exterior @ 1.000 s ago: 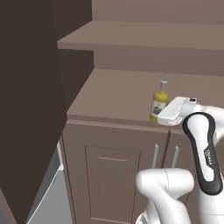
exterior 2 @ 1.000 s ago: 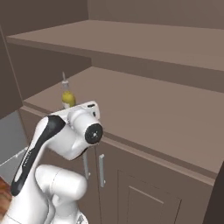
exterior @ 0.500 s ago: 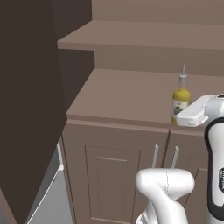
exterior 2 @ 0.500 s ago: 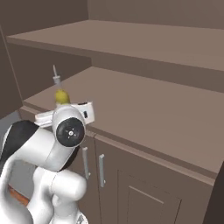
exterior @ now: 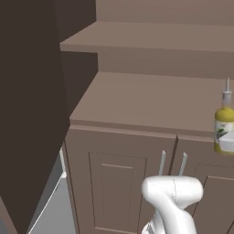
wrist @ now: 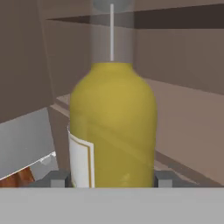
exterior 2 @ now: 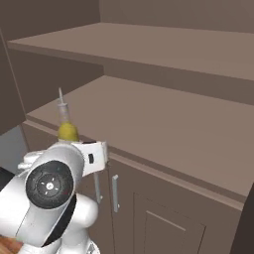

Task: Retrieve the bottle and the shaker from the cabinet and place them next to the mixing bowl on the counter. Then add garlic from the fridge to the mixing bowl.

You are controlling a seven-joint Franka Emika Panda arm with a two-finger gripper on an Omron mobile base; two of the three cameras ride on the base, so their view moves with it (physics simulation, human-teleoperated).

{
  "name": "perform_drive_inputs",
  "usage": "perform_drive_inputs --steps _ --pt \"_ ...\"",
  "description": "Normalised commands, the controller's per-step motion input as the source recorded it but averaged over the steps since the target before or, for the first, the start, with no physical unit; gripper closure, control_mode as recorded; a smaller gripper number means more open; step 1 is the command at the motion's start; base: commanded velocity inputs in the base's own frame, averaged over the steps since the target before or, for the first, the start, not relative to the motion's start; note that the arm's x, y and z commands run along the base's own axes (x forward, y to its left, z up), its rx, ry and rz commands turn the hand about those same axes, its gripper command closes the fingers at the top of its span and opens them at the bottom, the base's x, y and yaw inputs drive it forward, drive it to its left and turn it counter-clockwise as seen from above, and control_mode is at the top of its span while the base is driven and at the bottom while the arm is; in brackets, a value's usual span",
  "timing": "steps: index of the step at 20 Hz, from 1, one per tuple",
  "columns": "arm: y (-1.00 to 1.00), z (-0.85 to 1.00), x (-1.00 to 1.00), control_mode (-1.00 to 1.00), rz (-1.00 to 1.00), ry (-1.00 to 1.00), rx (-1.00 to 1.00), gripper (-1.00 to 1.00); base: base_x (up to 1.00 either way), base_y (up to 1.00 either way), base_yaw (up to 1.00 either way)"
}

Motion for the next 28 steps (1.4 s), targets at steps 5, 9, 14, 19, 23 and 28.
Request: perform_drive_inputs --steps 5,9,14,19,23,28 --pt "-0.07 -0.72 -0.50 -1.00 -0.07 -0.26 0.10 1.00 0.00 0.00 0.00" --pt "0.00 -0.42 -0.07 -1.00 0.00 -0.45 0.22 1.00 0.00 0.00 0.00" --pt "0.00 -0.54 0.00 -1.00 0.00 -0.37 0.24 1.00 0.00 0.00 0.00" --pt "0.15 -0.35 0.00 -1.00 0.00 -0.26 0.07 1.00 0.00 0.00 0.00" --pt "0.45 -0.14 0.00 -1.00 0.00 -0.12 -0.14 1.00 0.00 0.00 0.00" --pt "0.43 -0.09 0.01 -1.00 0.00 0.00 -0.19 1.00 0.00 0.00 0.00"
